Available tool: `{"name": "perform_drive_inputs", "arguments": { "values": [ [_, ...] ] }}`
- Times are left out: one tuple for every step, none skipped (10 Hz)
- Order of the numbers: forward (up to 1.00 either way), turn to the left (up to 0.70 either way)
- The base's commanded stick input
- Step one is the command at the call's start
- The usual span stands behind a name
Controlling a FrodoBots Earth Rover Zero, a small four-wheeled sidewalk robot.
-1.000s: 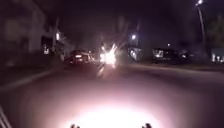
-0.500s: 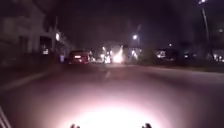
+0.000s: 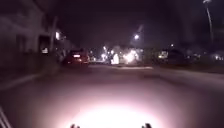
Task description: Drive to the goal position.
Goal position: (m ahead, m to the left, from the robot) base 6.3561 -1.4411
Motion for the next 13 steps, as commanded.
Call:
{"name": "perform_drive_inputs", "arguments": {
  "values": [
    [0.7, 0.0],
    [0.7, 0.0],
    [0.7, 0.0],
    [0.7, 0.0],
    [0.7, 0.0],
    [0.7, 0.0],
    [0.7, 0.0],
    [0.7, 0.0],
    [0.7, 0.0],
    [0.7, 0.0],
    [0.7, 0.0],
    [0.7, 0.0],
    [0.7, 0.0]
  ]
}}
